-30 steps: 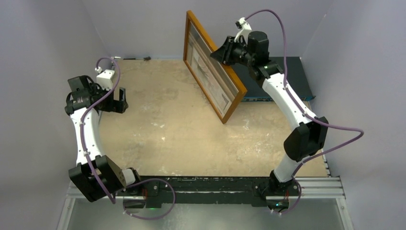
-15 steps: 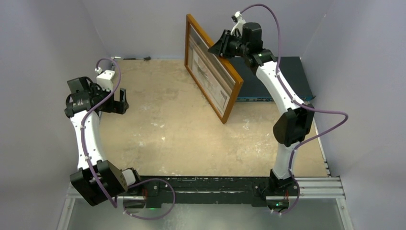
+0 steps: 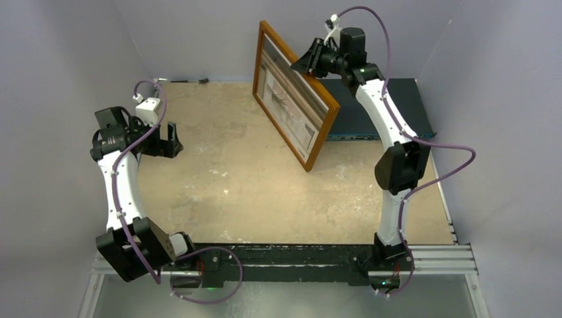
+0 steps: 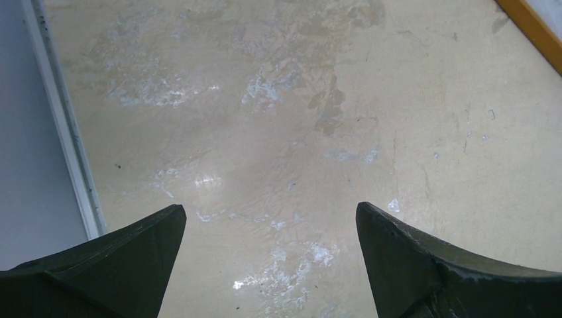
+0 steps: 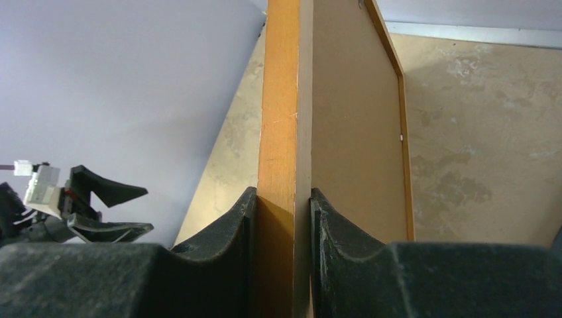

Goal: Put the photo into the frame

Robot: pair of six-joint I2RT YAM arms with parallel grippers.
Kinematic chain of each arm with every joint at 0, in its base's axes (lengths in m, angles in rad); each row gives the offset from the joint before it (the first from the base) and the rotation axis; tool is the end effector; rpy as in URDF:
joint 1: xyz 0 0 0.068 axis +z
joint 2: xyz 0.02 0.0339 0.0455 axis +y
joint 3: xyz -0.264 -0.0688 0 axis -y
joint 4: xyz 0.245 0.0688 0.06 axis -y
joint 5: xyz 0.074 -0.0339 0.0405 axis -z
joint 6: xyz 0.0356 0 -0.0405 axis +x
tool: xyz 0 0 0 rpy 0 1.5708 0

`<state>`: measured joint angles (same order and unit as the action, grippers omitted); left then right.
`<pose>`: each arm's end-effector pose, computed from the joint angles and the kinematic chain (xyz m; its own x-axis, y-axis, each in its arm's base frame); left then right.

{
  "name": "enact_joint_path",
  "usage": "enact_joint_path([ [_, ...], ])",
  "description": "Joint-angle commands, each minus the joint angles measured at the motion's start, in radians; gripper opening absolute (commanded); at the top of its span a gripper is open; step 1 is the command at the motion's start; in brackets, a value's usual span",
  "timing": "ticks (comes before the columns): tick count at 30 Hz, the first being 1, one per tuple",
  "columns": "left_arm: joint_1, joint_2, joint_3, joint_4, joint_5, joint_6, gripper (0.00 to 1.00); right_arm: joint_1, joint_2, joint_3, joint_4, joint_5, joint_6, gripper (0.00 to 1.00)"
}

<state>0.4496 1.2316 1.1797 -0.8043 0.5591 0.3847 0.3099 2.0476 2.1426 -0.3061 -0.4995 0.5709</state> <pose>0.2318 0.0909 0.3310 -0.6514 0.0389 -0.7578 0.2040 0.9709 -0.1254 0.4541 0.1633 0.4090 -0.5536 0.3208 -0.7685 -0.4927 0.6178 0.6128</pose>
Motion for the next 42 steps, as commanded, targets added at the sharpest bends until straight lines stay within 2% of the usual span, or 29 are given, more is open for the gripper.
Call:
enact_joint_path([
  [1,0.008,0.016,-0.001,-0.023,0.051,-0.025,1.00,0.004,0.031,-0.116,0.008,-0.076,0.045,0.00],
  [10,0.009,0.013,-0.019,-0.033,0.040,0.003,1.00,-0.052,-0.012,-0.320,0.055,-0.072,-0.001,0.00],
  [20,0.017,0.037,-0.067,-0.018,0.011,0.034,1.00,-0.010,-0.325,-0.987,0.598,-0.119,0.183,0.00],
  [26,0.024,0.034,-0.090,-0.014,-0.004,0.053,1.00,0.013,-0.333,-1.178,0.750,-0.118,0.204,0.00],
  [31,0.024,0.032,-0.105,-0.005,-0.016,0.066,1.00,0.054,-0.308,-1.275,0.875,-0.092,0.231,0.00],
  [37,0.026,0.054,-0.140,0.005,-0.017,0.087,1.00,0.081,-0.233,-1.304,0.967,-0.074,0.236,0.16],
  [40,0.027,0.052,-0.158,0.008,-0.021,0.106,1.00,0.081,-0.220,-1.308,0.958,-0.066,0.210,0.23],
  [42,0.026,0.050,-0.170,0.012,-0.017,0.108,1.00,0.081,-0.223,-1.306,0.921,-0.042,0.177,0.37],
])
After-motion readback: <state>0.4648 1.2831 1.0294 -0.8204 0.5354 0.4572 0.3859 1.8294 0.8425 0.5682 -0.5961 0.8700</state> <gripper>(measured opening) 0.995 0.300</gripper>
